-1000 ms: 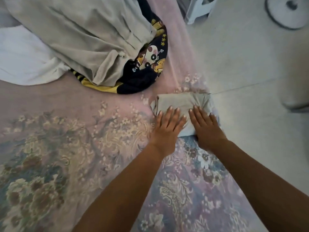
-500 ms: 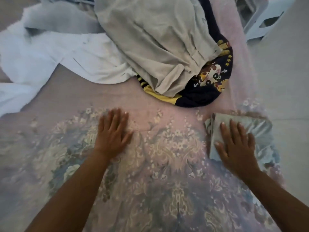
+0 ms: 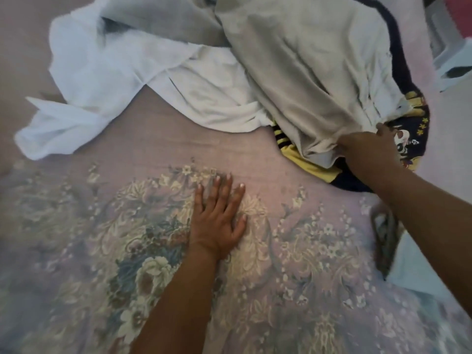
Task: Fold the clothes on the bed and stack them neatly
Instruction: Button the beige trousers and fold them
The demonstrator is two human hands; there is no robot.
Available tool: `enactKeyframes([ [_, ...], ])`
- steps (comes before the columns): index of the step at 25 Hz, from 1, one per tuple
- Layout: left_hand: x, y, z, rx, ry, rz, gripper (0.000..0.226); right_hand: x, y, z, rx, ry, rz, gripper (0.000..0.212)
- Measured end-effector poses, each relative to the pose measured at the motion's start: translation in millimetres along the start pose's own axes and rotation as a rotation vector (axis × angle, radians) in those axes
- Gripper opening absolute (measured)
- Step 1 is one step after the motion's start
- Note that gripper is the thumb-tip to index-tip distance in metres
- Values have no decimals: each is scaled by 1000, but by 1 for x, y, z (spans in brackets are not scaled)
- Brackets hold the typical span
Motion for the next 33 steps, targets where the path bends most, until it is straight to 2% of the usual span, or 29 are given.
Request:
enactKeyframes([
  [2, -2, 4, -1, -1, -8, 45, 64, 29, 7, 21, -59, 130, -71, 24],
  [4, -4, 21, -1, 45, -8, 152, 63, 69, 15, 42, -187, 151, -84, 21],
  [6, 1, 52, 3, 194, 45, 333, 75, 106, 36, 67, -277, 190, -94, 21],
  [7, 3, 77, 5, 276, 62, 363, 81, 121, 52, 80, -304, 236, -98, 23],
  [11, -25, 223, 5, 416, -99, 83, 94, 168, 135, 119, -330, 353, -76, 26],
  [14, -70, 335, 3, 480, -192, 45, 100, 196, 222, 141, -377, 391, -74, 23],
  [15, -82, 367, 4, 500, -192, 67, 96, 206, 252, 147, -375, 391, -60, 22],
  [17, -102, 425, 3, 538, -193, 65, 67, 224, 309, 154, -395, 383, -84, 20],
  [19, -114, 471, 5, 556, -158, 56, 31, 241, 358, 152, -571, 381, -174, 20],
  [20, -118, 497, 8, 559, -142, 45, 23, 251, 383, 146, -718, 379, -222, 20],
  [22, -124, 547, 15, 546, -140, -16, 20, 270, 419, 131, -1109, 373, -250, 20],
  [23, -128, 574, 16, 528, -149, -51, 23, 279, 429, 127, -1271, 389, -181, 31],
  [25, -138, 635, 14, 501, -175, -86, 20, 304, 441, 131, -1383, 446, -28, 53],
  [26, -142, 668, 10, 481, -189, -96, 17, 315, 447, 135, -1379, 475, -25, 57],
  [27, -147, 698, 7, 465, -185, -111, 18, 324, 454, 137, -1393, 492, -67, 54],
  [30, -154, 780, 10, 505, -152, -148, 17, 347, 498, 128, -1494, 489, -316, 19],
  [33, -140, 843, 21, 555, -170, -181, 12, 377, 565, 112, -1462, 525, -479, 10],
])
Point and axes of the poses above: each hand's wrist, its own x-axis away from the middle knuckle, its own y-axis out of the back of the hand, z = x × y, the point moved 6 cm from there along -x, towards the middle knuckle, and after that the axes turned 8 degrees about -x, right-handed, at the moved point
